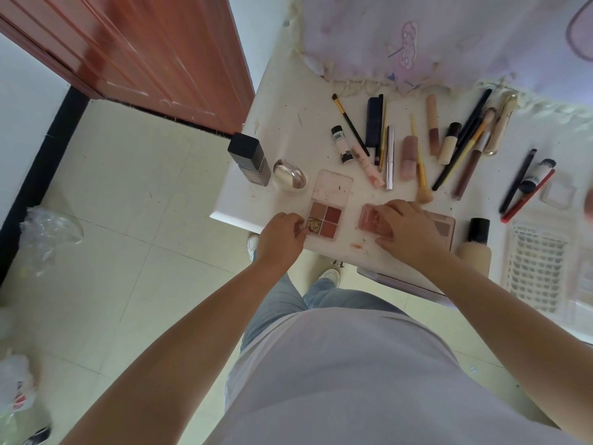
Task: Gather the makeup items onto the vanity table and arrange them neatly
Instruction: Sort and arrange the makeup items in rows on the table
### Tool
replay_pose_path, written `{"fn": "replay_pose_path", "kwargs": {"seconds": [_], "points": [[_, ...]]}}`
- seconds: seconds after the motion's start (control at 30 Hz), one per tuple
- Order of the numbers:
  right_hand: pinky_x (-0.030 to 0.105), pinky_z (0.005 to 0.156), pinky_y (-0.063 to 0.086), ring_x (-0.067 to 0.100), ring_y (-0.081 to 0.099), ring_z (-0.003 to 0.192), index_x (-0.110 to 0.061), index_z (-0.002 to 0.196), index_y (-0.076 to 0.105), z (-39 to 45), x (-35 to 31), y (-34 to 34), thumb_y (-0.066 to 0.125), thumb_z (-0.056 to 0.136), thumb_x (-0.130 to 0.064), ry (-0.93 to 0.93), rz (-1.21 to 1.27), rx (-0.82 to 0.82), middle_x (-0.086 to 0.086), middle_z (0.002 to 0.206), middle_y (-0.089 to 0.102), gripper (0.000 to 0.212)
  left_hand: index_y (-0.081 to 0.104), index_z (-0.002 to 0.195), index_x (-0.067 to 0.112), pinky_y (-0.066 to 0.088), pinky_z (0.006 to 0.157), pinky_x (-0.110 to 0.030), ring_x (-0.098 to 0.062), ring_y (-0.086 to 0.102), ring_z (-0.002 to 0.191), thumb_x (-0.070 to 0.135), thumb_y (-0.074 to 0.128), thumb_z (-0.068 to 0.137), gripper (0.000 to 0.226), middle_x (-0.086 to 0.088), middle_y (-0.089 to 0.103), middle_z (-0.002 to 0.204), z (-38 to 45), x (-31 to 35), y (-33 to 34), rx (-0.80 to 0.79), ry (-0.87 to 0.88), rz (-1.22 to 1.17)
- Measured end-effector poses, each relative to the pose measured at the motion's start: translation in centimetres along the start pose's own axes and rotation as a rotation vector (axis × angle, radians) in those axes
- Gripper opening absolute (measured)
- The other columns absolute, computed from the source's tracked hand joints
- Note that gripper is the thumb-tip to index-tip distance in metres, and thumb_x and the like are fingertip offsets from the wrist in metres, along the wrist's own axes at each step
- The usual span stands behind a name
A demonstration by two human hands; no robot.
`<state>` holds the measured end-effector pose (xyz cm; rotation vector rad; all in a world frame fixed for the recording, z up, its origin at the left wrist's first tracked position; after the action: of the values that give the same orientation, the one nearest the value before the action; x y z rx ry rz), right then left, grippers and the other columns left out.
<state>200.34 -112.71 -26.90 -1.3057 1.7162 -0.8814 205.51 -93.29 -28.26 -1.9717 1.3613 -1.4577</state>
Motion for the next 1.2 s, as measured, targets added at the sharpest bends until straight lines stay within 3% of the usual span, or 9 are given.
{"fn": "replay_pose_path", "kwargs": {"seconds": [0.17, 0.3, 0.5, 0.63, 0.73, 0.83, 0.97, 1.1, 1.2], "points": [[0.035, 0.098, 0.025, 0.027, 0.043, 0.117, -0.013, 0.126, 0.049, 0.1, -0.1, -0.6, 0.062, 0.079, -0.022, -0.014, 0.07, 0.075, 0.008, 0.128, 0.051, 0.05, 0.06, 0.109, 0.005, 0.041, 0.08, -0.028, -0.023, 0.056, 0.096, 0.018, 0.054, 0.089, 0.025, -0.012, 0.062, 0.106, -0.4, -0.1, -0.6, 0.029, -0.024, -0.01], [0.018, 0.085, 0.03, 0.025, 0.053, 0.102, -0.005, 0.113, 0.061, -0.9, -1.4, -3.5, 0.073, 0.072, -0.016, -0.107, 0.35, 0.154, 0.01, 0.114, 0.061, 0.043, 0.056, 0.116, 0.011, 0.038, 0.072, -0.021, -0.011, 0.047, 0.076, 0.026, 0.057, 0.087, 0.033, -0.004, 0.058, 0.092, -1.5, 1.1, -2.1, 0.123, 0.004, -0.059], [-0.002, 0.08, 0.038, 0.007, 0.055, 0.09, -0.011, 0.108, 0.064, -3.7, -4.0, -8.6, 0.076, 0.069, -0.008, -0.266, 0.671, 0.155, -0.009, 0.108, 0.055, 0.041, 0.043, 0.124, 0.026, 0.048, 0.069, -0.006, 0.009, 0.059, 0.078, 0.005, 0.07, 0.075, 0.06, 0.016, 0.055, 0.099, -2.7, 7.8, -2.7, -0.256, 0.214, -0.611], [0.005, 0.091, 0.038, 0.001, 0.053, 0.103, -0.025, 0.111, 0.057, -5.2, -3.9, -11.0, 0.075, 0.069, -0.007, -0.307, 0.743, 0.18, -0.011, 0.113, 0.055, 0.048, 0.051, 0.108, 0.031, 0.052, 0.075, -0.017, 0.006, 0.063, 0.079, -0.006, 0.066, 0.074, 0.052, 0.013, 0.061, 0.097, -3.7, 10.7, -3.9, -0.386, 0.298, -0.755], [0.017, 0.097, 0.039, 0.002, 0.051, 0.108, -0.029, 0.111, 0.052, -6.1, -3.3, -11.7, 0.073, 0.07, -0.004, -0.301, 0.744, 0.234, -0.012, 0.115, 0.053, 0.052, 0.056, 0.1, 0.026, 0.055, 0.069, -0.019, 0.001, 0.065, 0.073, -0.01, 0.064, 0.074, 0.045, 0.006, 0.064, 0.09, -4.2, 11.9, -4.2, -0.371, 0.296, -0.826], [0.009, 0.084, 0.047, -0.006, 0.057, 0.094, -0.029, 0.111, 0.051, -6.7, -1.9, -12.2, 0.069, 0.073, 0.0, -0.191, 0.971, 0.341, -0.012, 0.108, 0.057, 0.051, 0.056, 0.099, 0.02, 0.054, 0.066, -0.014, 0.001, 0.065, 0.07, -0.015, 0.061, 0.073, 0.044, 0.001, 0.064, 0.086, -4.4, 12.8, -4.7, -0.301, 0.309, -0.942], [0.008, 0.064, 0.051, -0.004, 0.065, 0.063, -0.029, 0.099, 0.06, -7.3, -0.1, -12.4, 0.063, 0.076, 0.006, -0.083, 1.264, 0.462, -0.014, 0.072, 0.069, 0.042, 0.057, 0.098, 0.02, 0.054, 0.064, -0.016, -0.004, 0.067, 0.07, -0.012, 0.054, 0.079, 0.038, 0.007, 0.071, 0.078, -4.2, 14.1, -5.3, -0.312, 0.327, -1.053], [0.006, 0.06, 0.049, -0.004, 0.065, 0.063, -0.032, 0.093, 0.06, -7.5, 0.3, -13.3, 0.055, 0.08, 0.009, -0.111, 1.295, 0.47, -0.02, 0.066, 0.07, 0.043, 0.061, 0.093, 0.016, 0.054, 0.067, -0.016, -0.005, 0.068, 0.073, -0.006, 0.047, 0.085, 0.027, 0.009, 0.073, 0.078, -3.9, 15.1, -6.2, -0.332, 0.353, -1.058], [0.007, 0.062, 0.049, -0.002, 0.065, 0.065, -0.032, 0.094, 0.061, -7.8, 0.3, -14.0, 0.055, 0.081, 0.007, -0.125, 1.314, 0.477, -0.014, 0.068, 0.071, 0.042, 0.059, 0.086, 0.012, 0.055, 0.072, -0.018, -0.004, 0.067, 0.074, -0.009, 0.05, 0.081, 0.023, 0.006, 0.071, 0.088, -4.0, 15.7, -6.7, -0.311, 0.39, -1.044]]}}
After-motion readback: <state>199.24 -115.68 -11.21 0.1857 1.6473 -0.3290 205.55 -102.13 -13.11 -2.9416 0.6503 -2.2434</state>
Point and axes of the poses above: each hand's wrist, its own z-axis towards the middle knuckle, its own y-axis out of the palm, x = y × z, the point moved 9 cm from there along z, towards the middle knuckle
